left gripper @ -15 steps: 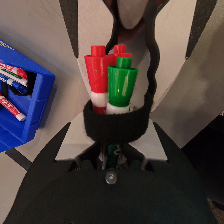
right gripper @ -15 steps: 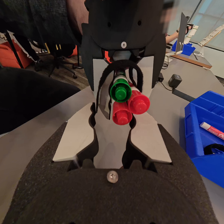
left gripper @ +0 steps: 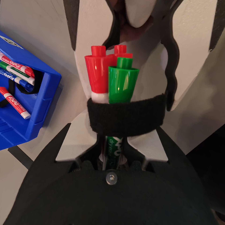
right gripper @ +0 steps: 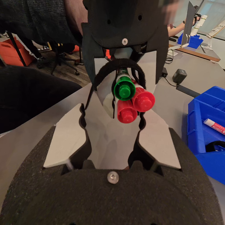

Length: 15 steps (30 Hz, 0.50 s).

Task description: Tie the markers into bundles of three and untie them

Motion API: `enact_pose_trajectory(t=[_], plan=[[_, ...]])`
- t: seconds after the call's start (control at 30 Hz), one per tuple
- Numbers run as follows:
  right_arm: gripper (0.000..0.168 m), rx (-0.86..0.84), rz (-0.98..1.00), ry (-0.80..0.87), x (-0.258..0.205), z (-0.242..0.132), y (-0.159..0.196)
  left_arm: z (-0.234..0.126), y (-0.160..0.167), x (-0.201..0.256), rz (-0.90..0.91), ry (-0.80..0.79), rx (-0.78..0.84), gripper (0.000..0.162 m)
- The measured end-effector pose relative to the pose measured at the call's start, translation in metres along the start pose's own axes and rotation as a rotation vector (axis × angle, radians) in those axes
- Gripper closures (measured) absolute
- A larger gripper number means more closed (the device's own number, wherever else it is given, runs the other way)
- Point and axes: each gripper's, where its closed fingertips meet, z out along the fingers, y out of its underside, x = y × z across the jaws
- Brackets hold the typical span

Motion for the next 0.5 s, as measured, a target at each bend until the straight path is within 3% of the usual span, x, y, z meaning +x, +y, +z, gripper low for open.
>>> enact_pose_trajectory(t=[0.23, 0.5], plan=[[0.079, 0.013, -0.001, 0.029, 0.006, -0.003, -0.002, -0.001, 0.002, 0.002, 0.000, 0.027, -0.013, 0.121], [0.100, -0.095, -0.162, 0.132, 0.014, -0.005, 0.003, -0.001, 0.000, 0.008, -0.015, 0.096, -0.011, 0.121]])
